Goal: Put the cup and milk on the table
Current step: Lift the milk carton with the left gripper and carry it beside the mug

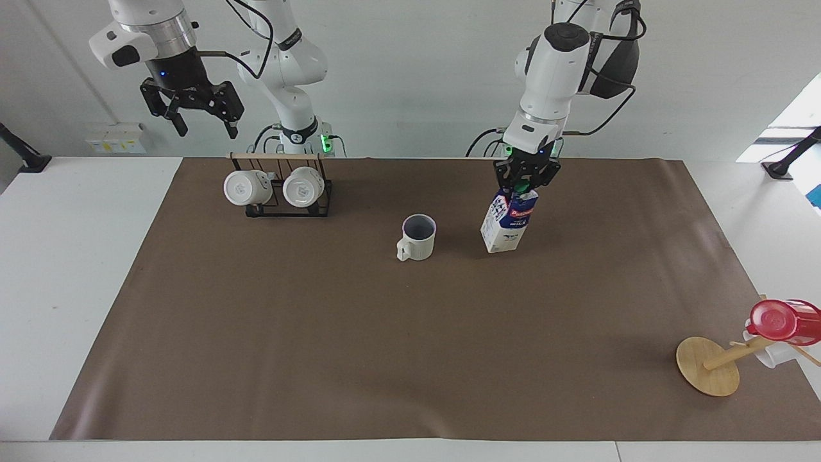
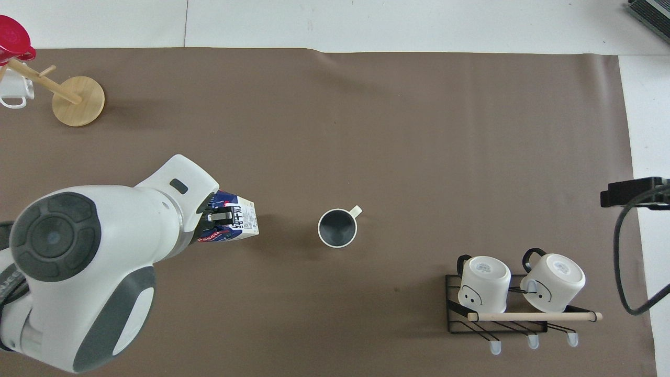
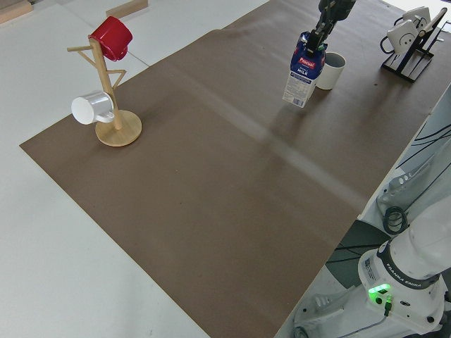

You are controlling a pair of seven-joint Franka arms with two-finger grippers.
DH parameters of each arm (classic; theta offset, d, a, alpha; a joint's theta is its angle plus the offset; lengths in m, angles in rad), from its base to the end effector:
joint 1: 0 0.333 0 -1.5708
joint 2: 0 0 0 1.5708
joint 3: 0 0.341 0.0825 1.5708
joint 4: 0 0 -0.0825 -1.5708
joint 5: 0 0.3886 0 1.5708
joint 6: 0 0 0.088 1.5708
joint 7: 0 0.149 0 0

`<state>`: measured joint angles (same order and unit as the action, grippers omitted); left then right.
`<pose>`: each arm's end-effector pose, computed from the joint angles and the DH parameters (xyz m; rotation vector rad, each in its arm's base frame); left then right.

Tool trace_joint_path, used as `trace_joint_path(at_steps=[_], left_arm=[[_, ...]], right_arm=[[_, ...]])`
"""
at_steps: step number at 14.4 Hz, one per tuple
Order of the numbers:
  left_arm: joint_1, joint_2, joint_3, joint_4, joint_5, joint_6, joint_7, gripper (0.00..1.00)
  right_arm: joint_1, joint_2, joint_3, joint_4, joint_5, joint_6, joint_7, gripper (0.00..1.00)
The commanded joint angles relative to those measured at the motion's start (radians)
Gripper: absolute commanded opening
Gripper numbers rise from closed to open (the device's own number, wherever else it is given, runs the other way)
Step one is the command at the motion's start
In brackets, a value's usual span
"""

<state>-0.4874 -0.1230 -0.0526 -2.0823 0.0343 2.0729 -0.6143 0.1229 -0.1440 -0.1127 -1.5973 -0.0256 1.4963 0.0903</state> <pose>0.4603 -0.2732 0.4726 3.1046 0.0924 0.1795 0.5037 -0.0036 0.6642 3.1311 -0.1280 0.0666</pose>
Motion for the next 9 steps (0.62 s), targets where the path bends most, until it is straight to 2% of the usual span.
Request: trace_joint_path(at_steps=[1, 3, 9], left_arm=[[-0.065, 0.054, 0.016, 0.027, 0.029, 0.047, -0.097, 0.37], [-0.074, 0.063, 0.016, 0.024, 0.045, 0.05, -0.104, 0.37], [-0.109, 0.078, 0.014, 0.018, 0.072, 0.058, -0.134, 0.37]], right_arm=[[-0.04, 0.004, 0.021, 0.003, 0.009, 0.015, -0.03, 1.0], [-0.075, 0.003, 0.054, 0.002, 0.009, 0.01, -0.03, 1.0], [-0.077, 0.001, 0.054, -0.001, 0.01, 0.004, -0.026, 1.0]])
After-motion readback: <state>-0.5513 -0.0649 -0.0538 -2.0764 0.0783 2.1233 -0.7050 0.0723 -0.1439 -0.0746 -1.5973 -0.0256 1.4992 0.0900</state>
